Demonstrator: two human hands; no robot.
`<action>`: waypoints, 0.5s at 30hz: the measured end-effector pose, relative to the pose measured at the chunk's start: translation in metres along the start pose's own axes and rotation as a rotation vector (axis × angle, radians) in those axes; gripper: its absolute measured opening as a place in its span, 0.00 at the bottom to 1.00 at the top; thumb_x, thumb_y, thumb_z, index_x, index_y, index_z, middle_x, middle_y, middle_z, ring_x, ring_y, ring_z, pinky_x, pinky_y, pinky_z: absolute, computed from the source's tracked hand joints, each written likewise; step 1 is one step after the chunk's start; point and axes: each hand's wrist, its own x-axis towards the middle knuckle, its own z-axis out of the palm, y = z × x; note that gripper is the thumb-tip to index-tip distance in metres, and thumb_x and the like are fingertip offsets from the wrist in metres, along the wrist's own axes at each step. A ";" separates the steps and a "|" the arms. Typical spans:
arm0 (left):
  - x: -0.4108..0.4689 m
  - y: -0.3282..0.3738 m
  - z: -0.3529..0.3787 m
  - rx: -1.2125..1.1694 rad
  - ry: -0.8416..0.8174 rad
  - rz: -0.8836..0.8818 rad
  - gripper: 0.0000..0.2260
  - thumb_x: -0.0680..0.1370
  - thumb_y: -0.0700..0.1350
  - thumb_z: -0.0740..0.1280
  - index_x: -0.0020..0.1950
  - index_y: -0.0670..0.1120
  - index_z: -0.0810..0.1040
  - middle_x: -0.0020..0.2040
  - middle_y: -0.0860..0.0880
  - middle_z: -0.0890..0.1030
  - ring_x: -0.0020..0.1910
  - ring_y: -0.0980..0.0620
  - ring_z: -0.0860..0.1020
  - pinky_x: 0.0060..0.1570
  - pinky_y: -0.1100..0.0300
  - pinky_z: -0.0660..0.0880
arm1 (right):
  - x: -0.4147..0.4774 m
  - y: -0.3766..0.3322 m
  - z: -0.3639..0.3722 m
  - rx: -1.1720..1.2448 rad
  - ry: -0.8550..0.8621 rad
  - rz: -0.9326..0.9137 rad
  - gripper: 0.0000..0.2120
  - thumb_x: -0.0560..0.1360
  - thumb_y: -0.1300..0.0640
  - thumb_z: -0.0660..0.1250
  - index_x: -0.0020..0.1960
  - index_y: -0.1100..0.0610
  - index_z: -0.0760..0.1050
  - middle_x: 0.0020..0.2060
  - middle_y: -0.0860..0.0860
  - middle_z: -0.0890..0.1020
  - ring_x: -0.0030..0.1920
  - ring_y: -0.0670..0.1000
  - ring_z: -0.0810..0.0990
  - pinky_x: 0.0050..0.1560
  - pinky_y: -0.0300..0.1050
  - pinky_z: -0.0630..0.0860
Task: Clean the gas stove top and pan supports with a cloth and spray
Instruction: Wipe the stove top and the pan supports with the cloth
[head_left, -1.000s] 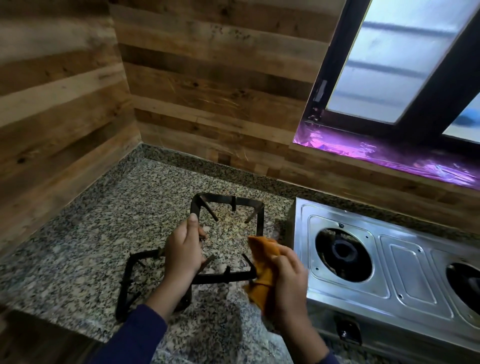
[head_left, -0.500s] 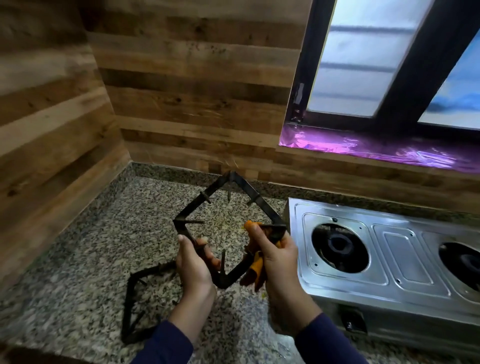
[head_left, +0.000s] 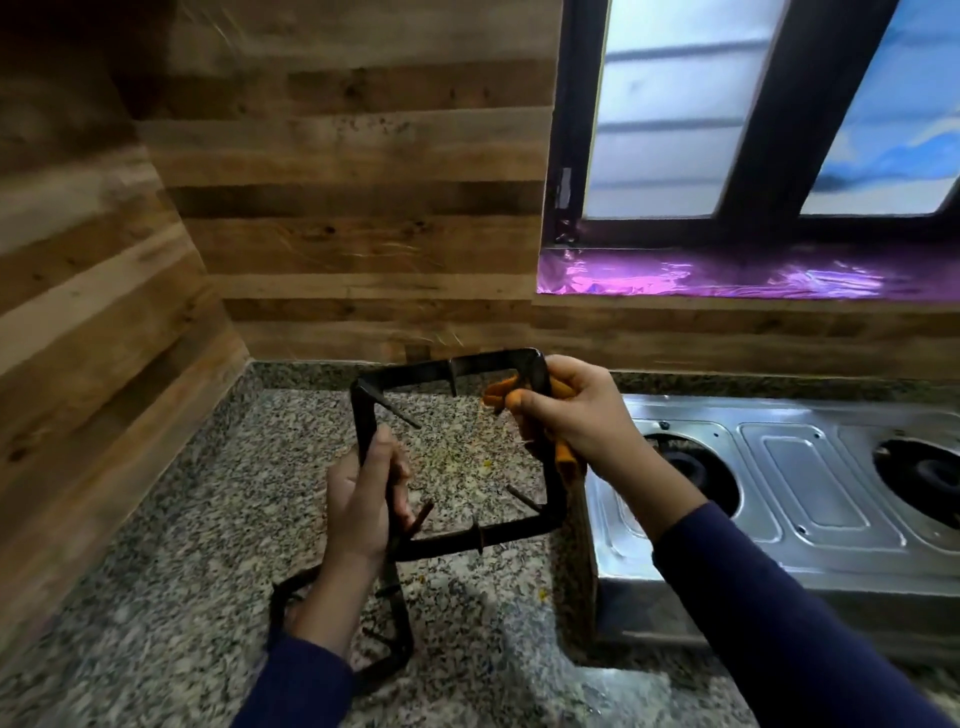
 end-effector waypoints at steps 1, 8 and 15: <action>-0.002 -0.001 0.006 0.025 0.085 -0.043 0.24 0.79 0.61 0.60 0.37 0.41 0.72 0.21 0.50 0.69 0.18 0.53 0.66 0.21 0.63 0.66 | 0.003 0.004 -0.001 -0.078 0.076 0.013 0.09 0.66 0.58 0.80 0.43 0.55 0.82 0.36 0.49 0.85 0.36 0.48 0.81 0.42 0.51 0.81; -0.004 -0.013 0.029 -0.008 0.348 -0.307 0.19 0.83 0.53 0.55 0.37 0.44 0.70 0.23 0.51 0.70 0.18 0.56 0.65 0.20 0.65 0.64 | -0.020 0.008 -0.001 -0.341 0.525 -0.031 0.13 0.76 0.51 0.71 0.58 0.55 0.81 0.51 0.47 0.79 0.51 0.39 0.78 0.53 0.33 0.76; 0.015 -0.016 0.054 -0.059 0.476 -0.478 0.18 0.82 0.55 0.55 0.40 0.44 0.70 0.31 0.48 0.71 0.24 0.52 0.67 0.23 0.61 0.65 | -0.093 0.059 0.091 -0.854 0.091 -0.269 0.23 0.79 0.60 0.64 0.73 0.58 0.66 0.64 0.55 0.71 0.59 0.52 0.71 0.59 0.48 0.76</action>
